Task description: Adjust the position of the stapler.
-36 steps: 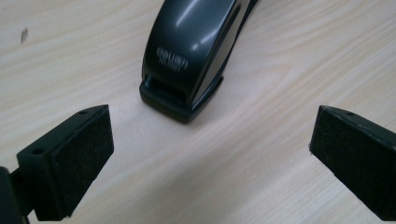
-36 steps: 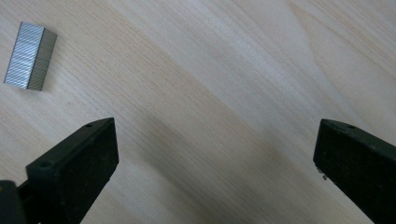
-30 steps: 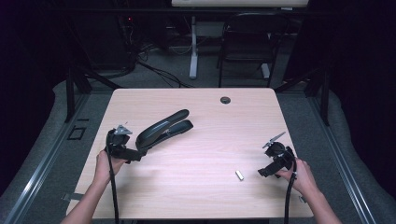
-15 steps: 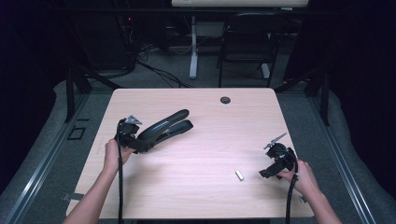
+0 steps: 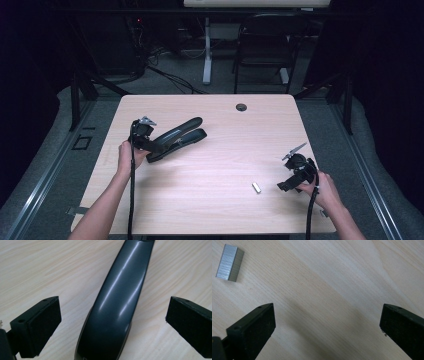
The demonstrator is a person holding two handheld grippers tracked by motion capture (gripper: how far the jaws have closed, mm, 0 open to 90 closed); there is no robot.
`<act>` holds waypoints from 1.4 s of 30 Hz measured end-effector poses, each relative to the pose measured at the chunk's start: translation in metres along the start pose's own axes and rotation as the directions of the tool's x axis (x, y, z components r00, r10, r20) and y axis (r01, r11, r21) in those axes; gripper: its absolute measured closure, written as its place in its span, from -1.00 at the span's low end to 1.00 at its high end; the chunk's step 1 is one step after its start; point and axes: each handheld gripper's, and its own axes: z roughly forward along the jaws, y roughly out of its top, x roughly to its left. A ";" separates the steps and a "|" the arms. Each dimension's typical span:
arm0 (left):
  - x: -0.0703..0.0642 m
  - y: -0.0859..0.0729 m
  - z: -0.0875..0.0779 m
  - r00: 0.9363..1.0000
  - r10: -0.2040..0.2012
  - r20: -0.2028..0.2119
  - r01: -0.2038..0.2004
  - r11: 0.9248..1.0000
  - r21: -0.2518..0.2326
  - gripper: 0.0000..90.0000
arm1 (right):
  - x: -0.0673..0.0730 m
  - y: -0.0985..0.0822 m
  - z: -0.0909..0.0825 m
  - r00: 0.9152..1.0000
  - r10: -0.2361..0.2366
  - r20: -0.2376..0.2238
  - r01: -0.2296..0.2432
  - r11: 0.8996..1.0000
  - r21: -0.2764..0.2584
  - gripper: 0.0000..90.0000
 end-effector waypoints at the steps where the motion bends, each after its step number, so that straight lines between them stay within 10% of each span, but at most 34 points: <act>1: 0.000 0.001 0.001 1.000 0.004 -0.016 -0.004 1.000 0.003 -1.00 | 0.000 0.000 0.000 1.000 0.004 0.000 -0.004 1.000 -0.003 -1.00; 16: -0.008 0.007 0.023 0.997 0.075 0.006 -0.075 0.996 0.047 -0.17 | -0.001 0.000 0.001 1.000 0.007 -0.005 -0.007 1.000 0.007 -1.00; 34: 0.005 0.005 0.019 0.972 0.160 0.172 -0.169 0.985 0.034 0.10 | 0.000 0.000 0.001 1.000 -0.004 0.000 0.004 1.000 0.007 -0.99; 42: 0.004 0.005 0.018 0.970 0.160 0.185 -0.170 0.985 0.037 0.13 | 0.001 0.000 0.001 1.000 -0.011 -0.007 0.011 1.000 0.004 -0.98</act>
